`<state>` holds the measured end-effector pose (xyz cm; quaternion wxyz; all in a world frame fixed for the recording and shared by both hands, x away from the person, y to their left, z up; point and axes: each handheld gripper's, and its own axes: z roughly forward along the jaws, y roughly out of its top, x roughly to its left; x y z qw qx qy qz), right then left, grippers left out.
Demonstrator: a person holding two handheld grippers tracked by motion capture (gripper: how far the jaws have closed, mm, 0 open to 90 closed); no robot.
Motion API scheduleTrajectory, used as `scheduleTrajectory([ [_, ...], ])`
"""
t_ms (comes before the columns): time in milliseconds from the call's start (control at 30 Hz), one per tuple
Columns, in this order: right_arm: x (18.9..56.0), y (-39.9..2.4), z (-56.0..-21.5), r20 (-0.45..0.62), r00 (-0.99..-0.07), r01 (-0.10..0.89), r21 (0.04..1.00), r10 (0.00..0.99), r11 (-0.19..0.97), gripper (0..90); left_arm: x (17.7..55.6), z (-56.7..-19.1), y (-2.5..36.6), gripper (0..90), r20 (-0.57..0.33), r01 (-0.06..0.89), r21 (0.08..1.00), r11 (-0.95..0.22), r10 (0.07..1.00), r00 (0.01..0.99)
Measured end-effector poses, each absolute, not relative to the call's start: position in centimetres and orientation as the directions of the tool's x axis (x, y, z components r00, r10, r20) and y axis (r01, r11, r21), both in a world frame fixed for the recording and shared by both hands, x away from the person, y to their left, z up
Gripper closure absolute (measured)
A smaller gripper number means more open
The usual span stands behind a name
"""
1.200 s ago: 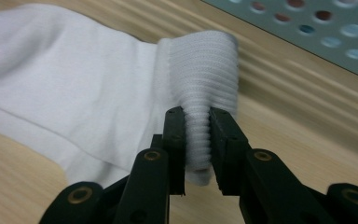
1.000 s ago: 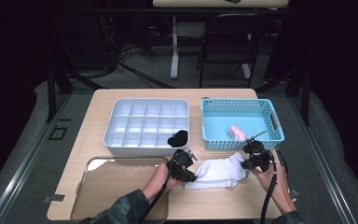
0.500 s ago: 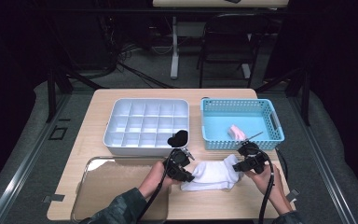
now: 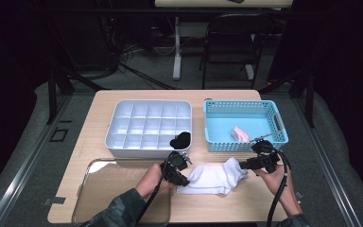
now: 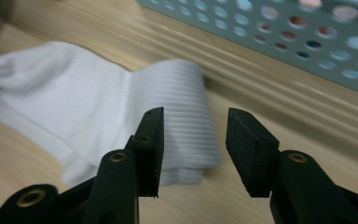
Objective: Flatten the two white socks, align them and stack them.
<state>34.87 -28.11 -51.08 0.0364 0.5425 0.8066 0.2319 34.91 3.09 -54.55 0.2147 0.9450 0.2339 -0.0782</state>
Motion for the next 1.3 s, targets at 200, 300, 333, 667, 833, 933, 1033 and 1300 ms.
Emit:
scheduleTrajectory([
  [200, 35.7, -27.6, -53.2, 0.201, -0.389, 0.899, 0.298, 0.899, 0.322, 59.7, 35.0, -54.7, 3.1, 80.9, -0.253, 0.480, 0.359, -0.800, 0.412, 0.876],
  [300, 35.6, -27.4, -53.3, 0.226, -0.384, 0.907, 0.275, 0.895, 0.320, 72.9, 35.0, -54.9, 3.1, 81.0, -0.260, 0.485, 0.363, -0.796, 0.413, 0.873],
  [333, 35.5, -27.3, -53.4, 0.220, -0.385, 0.905, 0.279, 0.897, 0.320, 76.5, 35.0, -54.9, 3.0, 81.1, -0.260, 0.485, 0.364, -0.795, 0.413, 0.873],
  [667, 35.4, -28.4, -52.7, 0.229, -0.372, 0.902, 0.319, 0.900, 0.291, 64.6, 34.9, -55.2, 2.5, 82.2, -0.278, 0.489, 0.393, -0.779, 0.406, 0.871],
  [833, 35.7, -28.0, -53.5, 0.207, -0.377, 0.905, 0.290, 0.903, 0.311, 56.4, 35.1, -55.2, 2.6, 82.2, -0.282, 0.497, 0.393, -0.774, 0.413, 0.866],
  [933, 35.9, -27.7, -53.9, 0.196, -0.389, 0.905, 0.265, 0.900, 0.334, 58.4, 35.0, -55.2, 2.6, 82.2, -0.278, 0.495, 0.391, -0.776, 0.413, 0.867],
  [1033, 35.9, -27.4, -54.2, 0.184, -0.393, 0.903, 0.259, 0.901, 0.342, 69.3, 35.0, -55.2, 2.6, 82.2, -0.280, 0.498, 0.395, -0.772, 0.414, 0.866],
  [1300, 34.3, -26.7, -51.1, -0.014, -0.404, 0.854, 0.352, 0.915, 0.382, 81.7, 34.6, -55.3, 1.5, 83.2, -0.262, 0.488, 0.418, -0.767, 0.413, 0.873],
])
